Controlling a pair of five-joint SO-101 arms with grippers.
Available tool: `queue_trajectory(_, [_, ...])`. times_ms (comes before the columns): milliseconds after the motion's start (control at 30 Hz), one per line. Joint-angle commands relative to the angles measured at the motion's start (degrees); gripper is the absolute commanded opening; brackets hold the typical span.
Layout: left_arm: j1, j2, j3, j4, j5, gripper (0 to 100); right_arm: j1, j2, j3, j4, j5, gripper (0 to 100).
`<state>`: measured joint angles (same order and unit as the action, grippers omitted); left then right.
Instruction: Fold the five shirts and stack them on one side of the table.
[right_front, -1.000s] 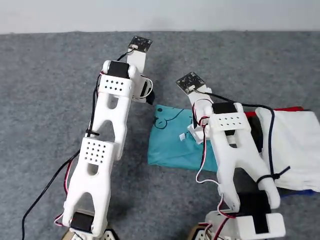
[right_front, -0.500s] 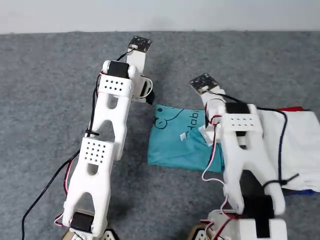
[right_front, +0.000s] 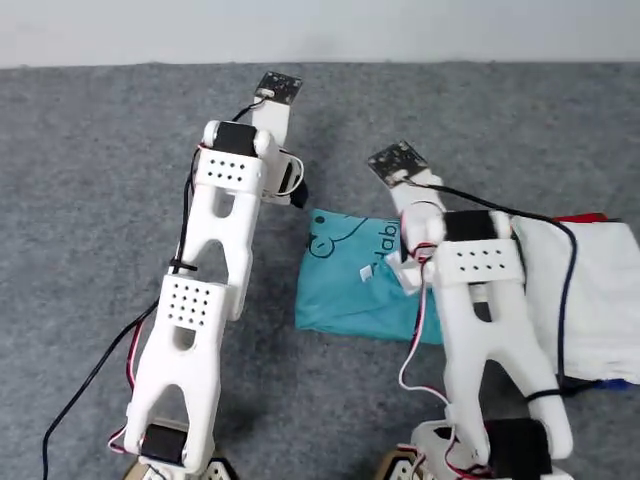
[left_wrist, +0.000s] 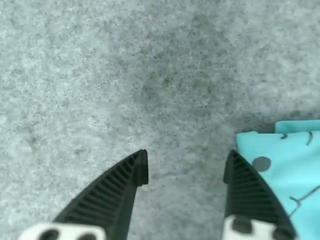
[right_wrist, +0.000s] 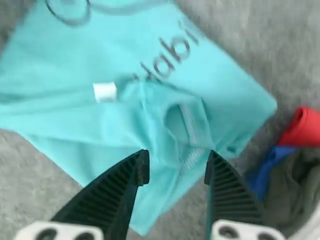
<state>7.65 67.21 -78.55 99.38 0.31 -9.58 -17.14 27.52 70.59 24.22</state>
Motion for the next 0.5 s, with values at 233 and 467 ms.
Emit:
queue_trajectory(233, [-5.5,-1.0,-1.7,1.1,0.4,25,-2.7,10.4,-1.2,-8.5,-1.3,16.6])
queue_trajectory(467, [-5.5,-1.0,-1.7,1.1,0.4,25,-2.2,11.6,-1.2,-10.8,-1.1,1.5])
